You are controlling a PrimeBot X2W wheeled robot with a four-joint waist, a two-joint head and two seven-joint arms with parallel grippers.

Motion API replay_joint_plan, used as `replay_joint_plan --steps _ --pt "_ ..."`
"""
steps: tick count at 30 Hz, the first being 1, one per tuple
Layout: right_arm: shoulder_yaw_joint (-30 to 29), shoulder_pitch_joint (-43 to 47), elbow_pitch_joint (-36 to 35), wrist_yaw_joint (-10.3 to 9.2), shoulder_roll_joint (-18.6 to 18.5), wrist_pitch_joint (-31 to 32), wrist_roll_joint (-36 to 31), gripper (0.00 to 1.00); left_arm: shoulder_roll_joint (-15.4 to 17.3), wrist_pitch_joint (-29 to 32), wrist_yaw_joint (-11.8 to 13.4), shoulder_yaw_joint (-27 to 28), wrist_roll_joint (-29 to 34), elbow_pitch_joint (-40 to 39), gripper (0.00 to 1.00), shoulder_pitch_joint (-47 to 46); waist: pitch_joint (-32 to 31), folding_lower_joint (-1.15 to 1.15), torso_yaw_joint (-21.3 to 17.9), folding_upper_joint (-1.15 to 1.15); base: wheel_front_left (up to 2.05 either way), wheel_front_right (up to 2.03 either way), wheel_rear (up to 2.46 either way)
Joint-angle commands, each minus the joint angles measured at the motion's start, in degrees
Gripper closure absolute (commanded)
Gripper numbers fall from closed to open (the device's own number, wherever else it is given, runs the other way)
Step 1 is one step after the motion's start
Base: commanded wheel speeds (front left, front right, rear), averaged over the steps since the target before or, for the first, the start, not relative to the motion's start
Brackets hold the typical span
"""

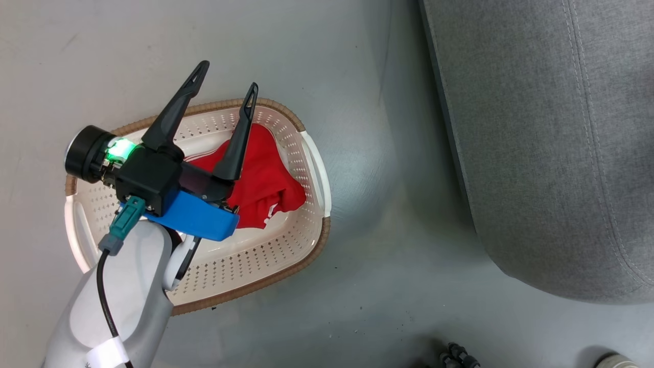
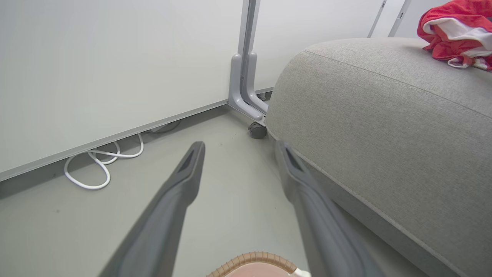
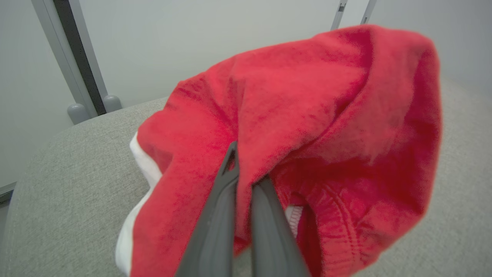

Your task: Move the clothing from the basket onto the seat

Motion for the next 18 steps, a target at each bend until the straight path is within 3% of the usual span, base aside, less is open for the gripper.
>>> replay_joint_plan --steps 1,8,10,11,12,18 --pt "-0.39 -1.22 1.00 0.01 0.11 -0.82 -0.52 1.00 0.33 -0.15 -0.09 -0.11 0.12 -0.03 0.00 -0.46 -0.21 -0.01 -0.11 0.00 0.00 0.00 0.00" --pt "-0.96 -1.50 3.61 0.01 0.32 -1.69 -1.22 1.00 0.23 -0.15 -0.09 0.01 -0.28 0.41 0.00 0.73 -1.34 -0.01 -0.40 0.00 0.00 0.00 0.00" --pt "-0.99 -1.75 4.44 0.01 -0.02 -1.82 -1.44 0.67 0.11 -0.15 -0.09 -0.20 -0.35 0.49 0.00 0.66 -1.59 -0.01 -0.38 0.00 0.00 0.00 0.00" --pt "-1.08 -1.82 4.76 0.01 -0.23 -1.94 -1.46 0.27 0.06 -0.15 -0.09 -0.28 -0.44 0.50 0.00 0.63 -1.72 -0.01 -0.36 0.00 0.00 0.00 0.00" --pt "-1.14 -1.80 5.03 0.01 -0.39 -2.07 -1.59 0.00 0.03 -0.15 -0.09 -0.35 -0.53 0.59 0.00 0.64 -1.90 -0.01 -0.34 0.00 0.00 0.00 0.00" --pt "-1.20 -1.81 6.53 0.01 -0.65 -2.44 -2.00 0.00 -0.13 -0.15 -0.09 -0.33 -0.88 0.94 0.00 1.09 -2.96 -0.01 -0.40 0.00 0.00 0.00 0.00"
